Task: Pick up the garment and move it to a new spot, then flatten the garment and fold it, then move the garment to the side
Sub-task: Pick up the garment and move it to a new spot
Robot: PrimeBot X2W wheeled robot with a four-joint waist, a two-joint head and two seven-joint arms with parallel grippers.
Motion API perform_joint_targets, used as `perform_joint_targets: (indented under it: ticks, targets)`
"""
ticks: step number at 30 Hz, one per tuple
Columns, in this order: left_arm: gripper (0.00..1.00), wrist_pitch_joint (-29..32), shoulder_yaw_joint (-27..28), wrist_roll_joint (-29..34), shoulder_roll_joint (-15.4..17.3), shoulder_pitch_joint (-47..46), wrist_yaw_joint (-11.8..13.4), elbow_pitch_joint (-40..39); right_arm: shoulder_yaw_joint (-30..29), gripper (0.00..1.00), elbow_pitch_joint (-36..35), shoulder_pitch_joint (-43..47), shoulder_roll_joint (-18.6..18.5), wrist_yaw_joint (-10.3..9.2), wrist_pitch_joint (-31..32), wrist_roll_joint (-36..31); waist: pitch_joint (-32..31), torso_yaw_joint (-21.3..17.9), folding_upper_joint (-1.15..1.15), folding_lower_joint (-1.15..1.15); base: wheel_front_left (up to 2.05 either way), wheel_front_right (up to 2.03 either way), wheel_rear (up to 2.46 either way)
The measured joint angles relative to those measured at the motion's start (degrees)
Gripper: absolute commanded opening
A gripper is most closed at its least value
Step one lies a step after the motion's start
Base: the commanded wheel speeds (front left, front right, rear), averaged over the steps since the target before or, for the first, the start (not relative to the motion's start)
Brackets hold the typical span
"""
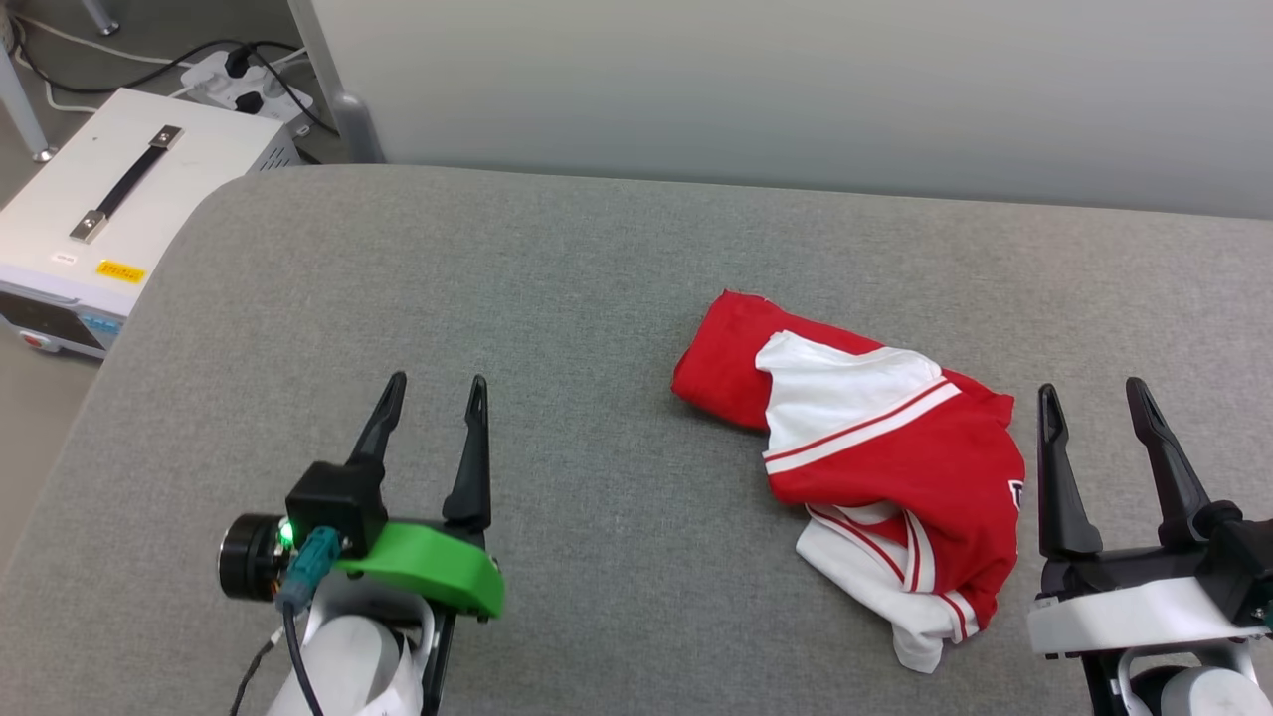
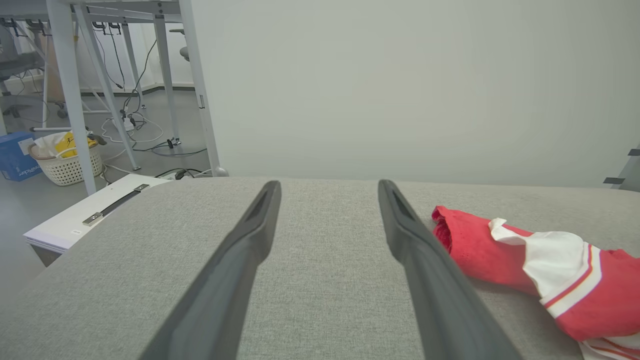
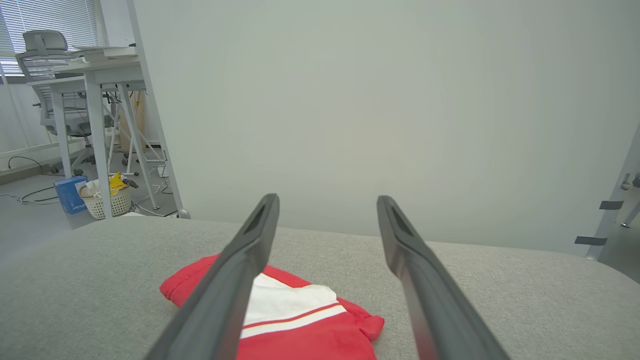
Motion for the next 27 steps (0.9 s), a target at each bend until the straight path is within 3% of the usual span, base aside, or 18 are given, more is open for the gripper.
perform_joint_targets:
  ticks: [13,27]
  targets:
    - [1.0,0.0,6.61,5.97,-5.11,7.66,-6.03,-1.12,-0.9,1.0,2.23,3.52,0.0,0.0,0.0,1.41,-2.35,-1.34,0.0,0.0,0.0,0.0,0.0]
    - [1.0,0.0,9.07,9.28,-7.32,11.45,-8.91,-0.78,-1.34,1.0,3.79,5.83,0.0,0.0,-0.01,2.27,-3.34,-2.2,0.0,0.0,0.0,0.0,0.0]
